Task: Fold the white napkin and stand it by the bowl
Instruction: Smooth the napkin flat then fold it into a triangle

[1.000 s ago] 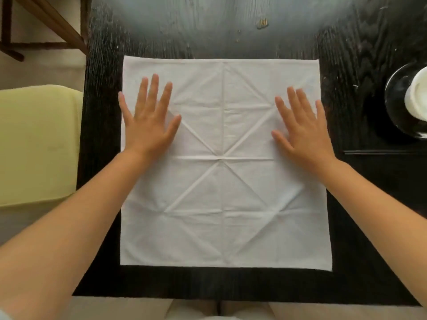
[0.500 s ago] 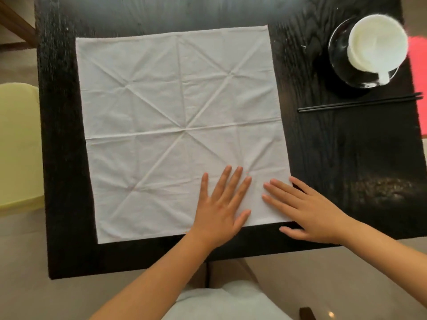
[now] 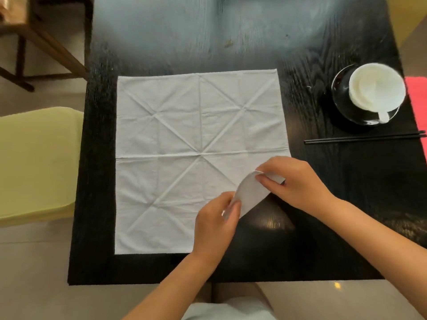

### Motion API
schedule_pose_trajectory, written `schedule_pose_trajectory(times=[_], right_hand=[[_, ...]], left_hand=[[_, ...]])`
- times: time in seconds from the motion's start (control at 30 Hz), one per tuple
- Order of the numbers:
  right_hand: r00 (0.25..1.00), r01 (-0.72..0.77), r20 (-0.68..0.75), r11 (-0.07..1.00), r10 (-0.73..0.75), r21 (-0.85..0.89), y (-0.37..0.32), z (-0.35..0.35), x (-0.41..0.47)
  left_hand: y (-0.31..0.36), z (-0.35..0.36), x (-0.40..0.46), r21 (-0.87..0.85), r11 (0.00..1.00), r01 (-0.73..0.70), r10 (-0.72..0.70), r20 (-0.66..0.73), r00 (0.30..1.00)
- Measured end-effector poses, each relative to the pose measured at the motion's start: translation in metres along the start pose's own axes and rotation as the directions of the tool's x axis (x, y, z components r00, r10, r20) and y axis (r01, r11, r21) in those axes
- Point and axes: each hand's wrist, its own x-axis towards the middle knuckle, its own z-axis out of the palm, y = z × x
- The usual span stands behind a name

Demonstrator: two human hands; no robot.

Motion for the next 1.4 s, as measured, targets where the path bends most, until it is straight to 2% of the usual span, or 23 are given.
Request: schedule_pose_trajectory(times=[0.13, 0.2, 0.37, 0.53, 0.77, 0.93, 1.13, 1.27, 1.4], right_hand=[[0.991, -0.127, -0.028, 0.981, 0.133, 0.145, -0.011, -0.011, 0.057], [0.986, -0.156, -0.035, 0.979, 0.162, 0.133, -0.008, -0.014, 0.08], [0.978, -0.208, 0.049, 0.973, 0.204, 0.098, -0.009, 0.01, 0.158], [0.985, -0.169, -0.005, 0.982, 0.17, 0.088, -0.024, 0.042, 0.232], [0.979, -0.2, -0.025, 0.976, 0.203, 0.085, -0.027, 0.072, 0.298], [0.98, -0.193, -0.038, 0.98, 0.195, 0.055, -0.027, 0.087, 0.314], [0.985, -0.164, -0.074, 0.98, 0.157, -0.111, -0.016, 0.103, 0.321], [0.982, -0.107, -0.175, 0.972, 0.07, -0.208, -0.004, 0.106, 0.317], [0.977, -0.064, -0.215, 0.961, 0.005, -0.27, 0.017, 0.096, 0.303]], left_hand=[[0.006, -0.037, 0.035, -0.13, 0.989, 0.066, -0.097, -0.246, 0.964], [0.003, -0.052, 0.055, -0.138, 0.988, 0.063, -0.103, -0.31, 0.945], [-0.026, -0.1, 0.106, -0.116, 0.99, 0.077, -0.12, -0.426, 0.897], [-0.057, -0.146, 0.156, -0.076, 0.987, 0.14, -0.159, -0.471, 0.867], [-0.086, -0.187, 0.204, 0.042, 0.979, 0.199, -0.148, -0.526, 0.838], [-0.102, -0.193, 0.217, 0.139, 0.958, 0.252, -0.136, -0.555, 0.821], [-0.106, -0.192, 0.224, 0.175, 0.937, 0.303, -0.147, -0.588, 0.795], [-0.108, -0.194, 0.229, 0.191, 0.926, 0.325, -0.151, -0.603, 0.783], [-0.108, -0.195, 0.231, 0.192, 0.931, 0.311, -0.144, -0.59, 0.794]])
